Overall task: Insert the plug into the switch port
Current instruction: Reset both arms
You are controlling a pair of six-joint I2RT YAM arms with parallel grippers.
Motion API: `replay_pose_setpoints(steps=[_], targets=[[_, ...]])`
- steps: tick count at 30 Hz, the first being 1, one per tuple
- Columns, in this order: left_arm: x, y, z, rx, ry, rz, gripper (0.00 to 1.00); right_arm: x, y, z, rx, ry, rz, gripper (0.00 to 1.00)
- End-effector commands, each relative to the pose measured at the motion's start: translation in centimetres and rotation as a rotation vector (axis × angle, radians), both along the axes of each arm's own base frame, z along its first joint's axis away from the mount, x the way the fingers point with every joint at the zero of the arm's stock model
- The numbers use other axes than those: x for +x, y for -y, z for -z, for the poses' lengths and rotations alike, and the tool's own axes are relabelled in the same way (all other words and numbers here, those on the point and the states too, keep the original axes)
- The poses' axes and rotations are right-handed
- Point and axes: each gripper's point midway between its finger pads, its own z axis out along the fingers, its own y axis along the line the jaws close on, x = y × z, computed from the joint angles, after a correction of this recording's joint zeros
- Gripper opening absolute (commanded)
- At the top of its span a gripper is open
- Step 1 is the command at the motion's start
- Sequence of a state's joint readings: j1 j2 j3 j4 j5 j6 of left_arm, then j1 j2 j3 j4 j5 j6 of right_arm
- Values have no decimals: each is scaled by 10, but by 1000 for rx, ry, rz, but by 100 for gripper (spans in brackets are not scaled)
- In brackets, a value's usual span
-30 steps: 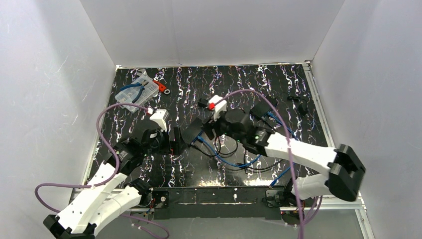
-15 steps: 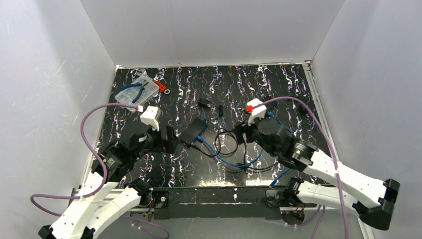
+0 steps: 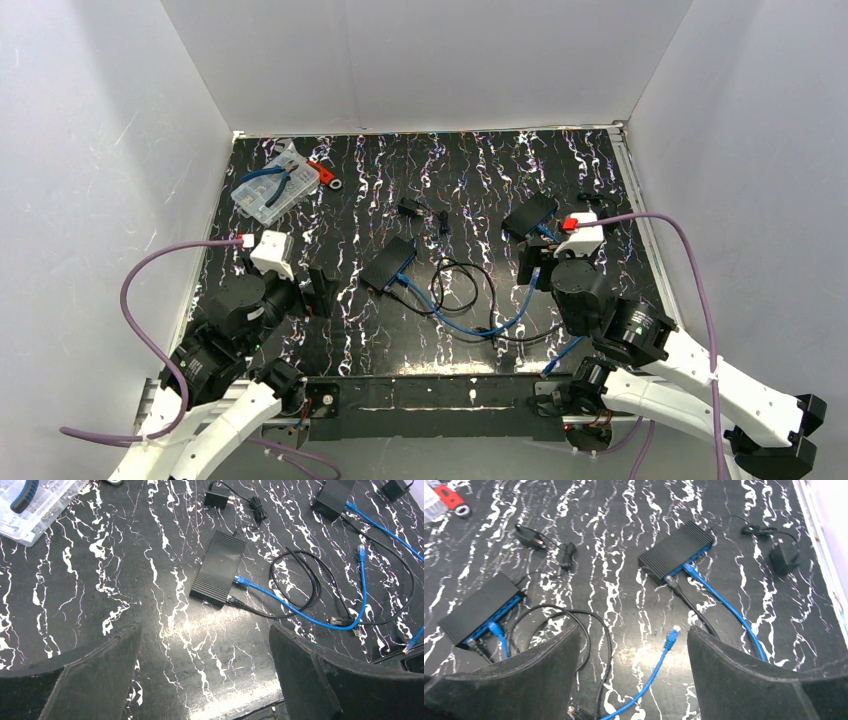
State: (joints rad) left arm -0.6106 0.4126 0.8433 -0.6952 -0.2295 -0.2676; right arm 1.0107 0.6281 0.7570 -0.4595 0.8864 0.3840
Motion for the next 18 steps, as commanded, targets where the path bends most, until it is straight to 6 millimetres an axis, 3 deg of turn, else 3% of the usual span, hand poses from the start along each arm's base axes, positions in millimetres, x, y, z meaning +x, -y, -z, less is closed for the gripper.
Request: replay_pose_setpoints(steps=[1,18], targets=[[6,-8,-4,14,57,-34,98,-2,24,6,-1,-12,119,83],[10,1,-2,21,45,-2,98,-6,46,0,27,18,202,85]])
